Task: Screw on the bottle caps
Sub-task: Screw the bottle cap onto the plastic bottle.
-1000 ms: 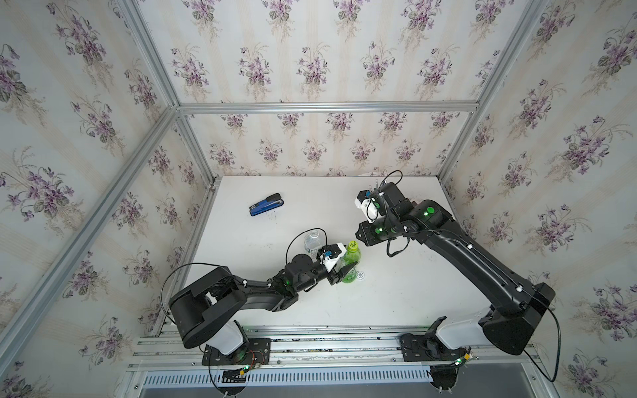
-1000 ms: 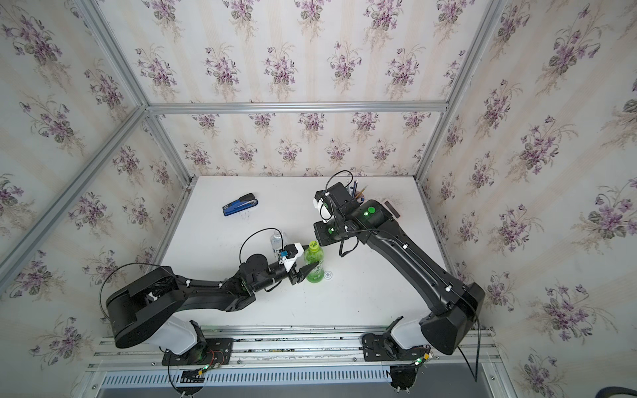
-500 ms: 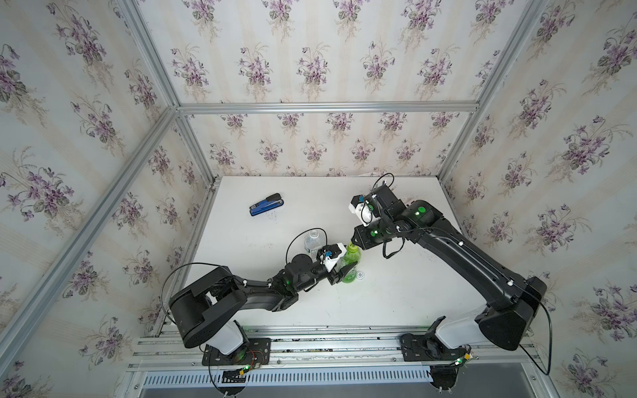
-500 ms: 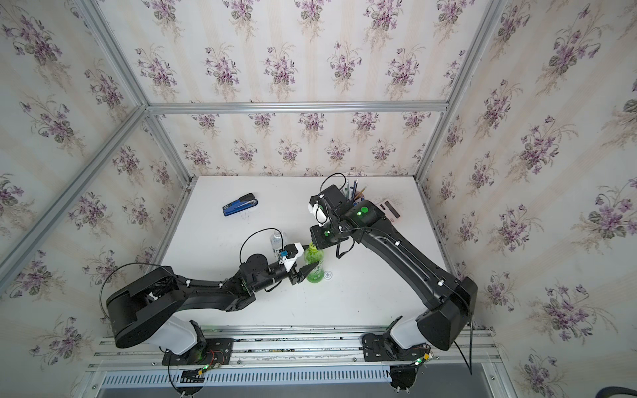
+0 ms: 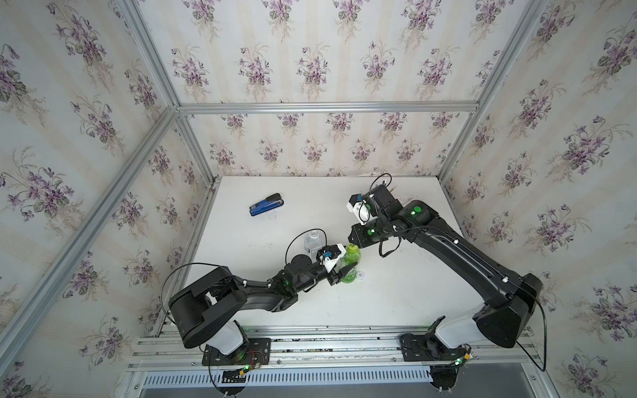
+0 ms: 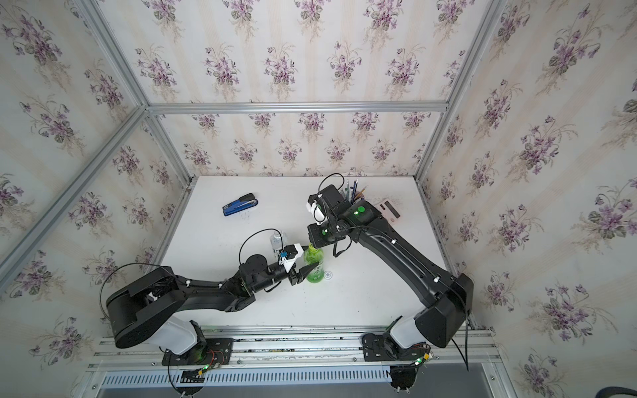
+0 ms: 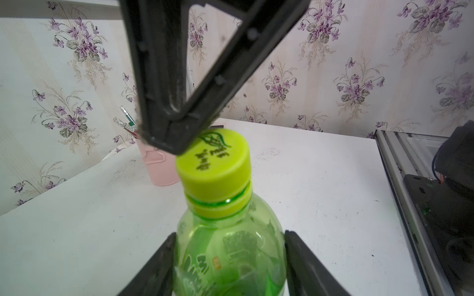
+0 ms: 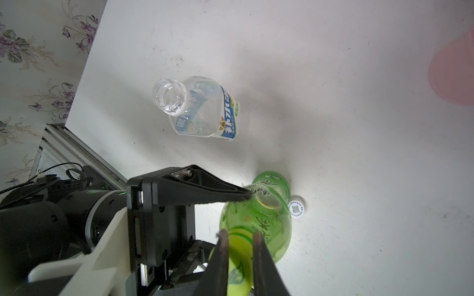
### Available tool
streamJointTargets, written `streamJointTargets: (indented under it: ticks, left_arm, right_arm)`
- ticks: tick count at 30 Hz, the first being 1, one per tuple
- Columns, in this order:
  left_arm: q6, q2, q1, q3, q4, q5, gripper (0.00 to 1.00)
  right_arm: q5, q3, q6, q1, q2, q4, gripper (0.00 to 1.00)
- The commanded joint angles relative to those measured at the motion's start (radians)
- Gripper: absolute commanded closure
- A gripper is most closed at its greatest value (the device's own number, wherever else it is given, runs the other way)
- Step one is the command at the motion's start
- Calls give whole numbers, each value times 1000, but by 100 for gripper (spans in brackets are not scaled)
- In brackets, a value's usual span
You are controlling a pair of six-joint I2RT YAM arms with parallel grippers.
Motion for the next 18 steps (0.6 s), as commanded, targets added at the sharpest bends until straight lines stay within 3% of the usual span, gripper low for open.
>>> streamJointTargets:
  ticks: [1, 18]
  left_arm:
    - [-13, 4, 0, -10, -118, -11, 36]
    - [-31, 8, 0, -14, -101, -24, 36]
  right_arm:
    - [41, -21, 2, -4, -15, -83, 81]
    - [-75, -134, 2, -50, -103, 15, 81]
